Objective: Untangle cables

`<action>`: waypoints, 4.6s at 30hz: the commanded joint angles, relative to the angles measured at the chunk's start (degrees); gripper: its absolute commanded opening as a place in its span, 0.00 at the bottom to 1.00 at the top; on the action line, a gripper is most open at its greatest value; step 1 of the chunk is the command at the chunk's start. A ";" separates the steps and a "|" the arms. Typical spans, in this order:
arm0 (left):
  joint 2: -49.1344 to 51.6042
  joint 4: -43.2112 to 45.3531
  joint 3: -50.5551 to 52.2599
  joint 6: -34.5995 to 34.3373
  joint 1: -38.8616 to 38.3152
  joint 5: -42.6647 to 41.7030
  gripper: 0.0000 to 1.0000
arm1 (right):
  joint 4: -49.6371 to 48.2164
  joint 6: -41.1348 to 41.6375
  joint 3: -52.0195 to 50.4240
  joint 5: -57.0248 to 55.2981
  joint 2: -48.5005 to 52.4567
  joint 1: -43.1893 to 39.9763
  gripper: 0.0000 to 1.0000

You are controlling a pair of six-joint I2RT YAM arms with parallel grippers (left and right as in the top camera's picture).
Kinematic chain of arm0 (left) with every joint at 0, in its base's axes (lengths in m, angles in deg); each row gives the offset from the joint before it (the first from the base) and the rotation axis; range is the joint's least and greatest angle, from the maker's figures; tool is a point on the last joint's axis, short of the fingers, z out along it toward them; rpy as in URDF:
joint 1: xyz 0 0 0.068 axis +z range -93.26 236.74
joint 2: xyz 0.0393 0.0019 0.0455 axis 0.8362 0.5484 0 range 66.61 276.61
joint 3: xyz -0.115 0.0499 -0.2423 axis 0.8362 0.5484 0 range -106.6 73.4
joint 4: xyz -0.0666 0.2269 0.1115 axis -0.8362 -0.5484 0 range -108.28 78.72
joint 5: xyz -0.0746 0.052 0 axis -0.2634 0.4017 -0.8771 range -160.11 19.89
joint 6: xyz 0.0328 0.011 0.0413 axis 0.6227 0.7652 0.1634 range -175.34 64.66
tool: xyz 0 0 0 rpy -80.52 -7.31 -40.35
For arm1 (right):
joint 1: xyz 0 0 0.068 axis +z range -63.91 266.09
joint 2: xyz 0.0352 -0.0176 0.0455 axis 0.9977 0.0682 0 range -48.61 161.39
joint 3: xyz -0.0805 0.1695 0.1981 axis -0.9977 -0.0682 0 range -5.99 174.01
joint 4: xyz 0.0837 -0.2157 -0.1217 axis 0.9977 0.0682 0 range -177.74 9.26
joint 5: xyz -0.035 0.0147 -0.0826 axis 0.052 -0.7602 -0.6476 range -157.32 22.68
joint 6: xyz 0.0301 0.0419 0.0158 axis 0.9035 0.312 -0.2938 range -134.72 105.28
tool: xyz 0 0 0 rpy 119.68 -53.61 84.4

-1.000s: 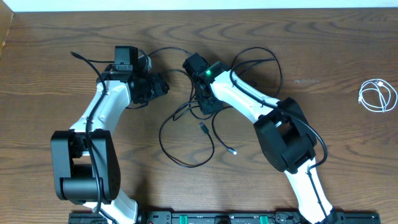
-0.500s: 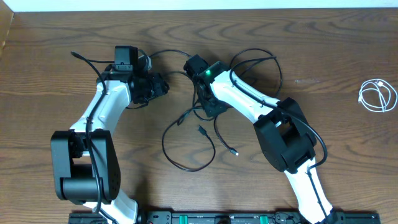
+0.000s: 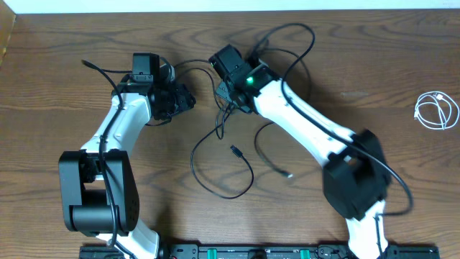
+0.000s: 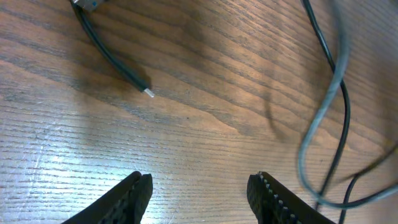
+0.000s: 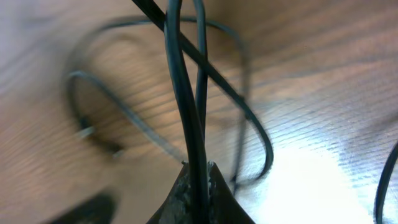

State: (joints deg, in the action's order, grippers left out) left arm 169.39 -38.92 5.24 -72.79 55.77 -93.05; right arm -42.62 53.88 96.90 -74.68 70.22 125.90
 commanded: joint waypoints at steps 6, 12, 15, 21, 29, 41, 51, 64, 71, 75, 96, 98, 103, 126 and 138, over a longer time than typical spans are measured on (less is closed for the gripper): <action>0.52 -0.09 -0.13 -0.52 -0.13 0.50 0.55 | 0.98 -9.57 0.35 -1.07 -7.52 0.46 0.01; 0.52 -0.09 -0.13 -0.79 -0.13 0.50 0.55 | 0.74 -16.57 0.35 1.53 -9.97 0.48 0.01; 0.52 -0.09 -0.13 -0.92 -0.13 0.46 0.56 | -2.49 -26.16 0.35 9.73 -11.17 0.28 0.01; 0.52 0.92 -0.13 -0.85 -0.13 -4.15 0.64 | -5.68 -31.45 0.35 13.97 -12.68 0.26 0.01; 0.52 3.54 -0.13 2.84 -0.09 -19.06 0.71 | -5.49 -32.76 0.35 14.21 -12.76 -0.13 0.01; 0.52 3.82 -0.13 4.92 -0.09 -23.19 0.71 | -7.85 -37.64 0.35 29.38 -13.31 -2.67 0.01; 0.52 4.00 -0.13 4.90 -0.09 -30.27 0.72 | -10.54 -37.62 0.35 41.88 -13.29 -7.54 0.01; 0.52 3.96 -0.13 1.88 -0.37 -41.18 0.72 | -13.62 -37.59 0.35 42.49 -13.29 -7.56 0.01; 0.52 3.37 -0.13 1.16 -3.50 -41.16 0.72 | -16.11 -37.62 0.35 42.42 -13.29 -7.58 0.01; 0.52 3.82 -0.13 -1.36 -5.73 -41.11 0.72 | -16.44 -37.62 0.35 42.42 -13.29 -7.58 0.01; 0.52 3.08 -0.13 -31.32 -7.26 -41.11 0.71 | -16.87 -37.59 0.35 42.23 -13.29 -7.52 0.01; 0.52 3.10 -0.13 -35.60 -7.26 -41.09 0.71 | -16.90 -37.59 0.35 42.23 -13.29 -7.52 0.01; 0.52 3.10 -0.13 -47.52 -7.26 -41.11 0.70 | -16.90 -37.38 0.35 42.25 -13.29 -7.48 0.01; 0.52 8.66 -0.13 -50.05 -7.26 -35.23 0.07 | -18.73 -37.38 0.35 41.46 -13.29 -6.60 0.01; 0.52 -5.51 -0.13 -31.19 -6.47 5.16 0.07 | -10.73 -43.76 0.35 36.81 -13.29 -8.26 0.01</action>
State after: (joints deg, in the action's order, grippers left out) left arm 169.39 -42.81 5.24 -108.25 48.75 -104.72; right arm -52.83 15.30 96.90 -38.96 58.78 117.71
